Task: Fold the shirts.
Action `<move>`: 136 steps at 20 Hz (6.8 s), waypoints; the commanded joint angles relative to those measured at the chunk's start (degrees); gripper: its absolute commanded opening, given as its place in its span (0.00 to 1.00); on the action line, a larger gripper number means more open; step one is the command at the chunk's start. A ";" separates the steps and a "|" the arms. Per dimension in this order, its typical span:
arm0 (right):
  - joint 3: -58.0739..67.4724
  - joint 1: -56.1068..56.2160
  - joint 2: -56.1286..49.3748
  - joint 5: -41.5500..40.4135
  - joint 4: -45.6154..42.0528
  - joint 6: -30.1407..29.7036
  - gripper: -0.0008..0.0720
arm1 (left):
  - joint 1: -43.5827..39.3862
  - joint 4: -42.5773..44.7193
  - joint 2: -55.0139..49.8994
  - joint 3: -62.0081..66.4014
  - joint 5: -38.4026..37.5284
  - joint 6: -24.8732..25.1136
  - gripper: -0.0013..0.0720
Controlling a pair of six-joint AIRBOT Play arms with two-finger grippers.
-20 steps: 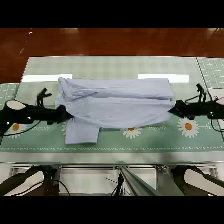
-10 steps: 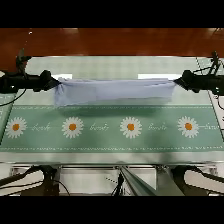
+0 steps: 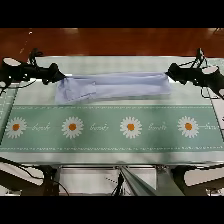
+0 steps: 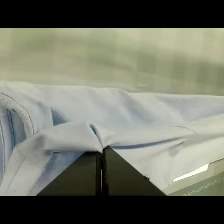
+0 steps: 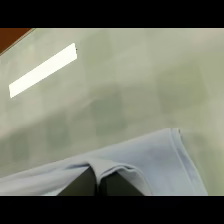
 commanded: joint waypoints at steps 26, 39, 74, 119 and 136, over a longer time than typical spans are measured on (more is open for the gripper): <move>2.14 -0.83 -8.83 12.85 16.02 -11.74 0.04 | 1.07 -8.59 7.10 3.37 -18.08 1.55 0.63; 2.12 7.04 28.33 26.21 -17.92 9.73 0.04 | -22.84 -8.02 7.04 1.07 -4.74 6.80 0.04; 2.12 37.46 23.67 7.63 -26.14 15.32 0.04 | 7.78 -1.97 36.59 -4.96 -0.37 5.33 0.04; -29.14 14.93 17.44 12.20 22.45 -7.21 0.04 | 12.61 -0.46 39.45 -14.58 -8.70 5.35 0.05; -4.00 -53.40 43.34 54.84 -27.47 14.56 0.04 | -4.90 -0.48 35.21 -14.73 8.61 5.62 0.05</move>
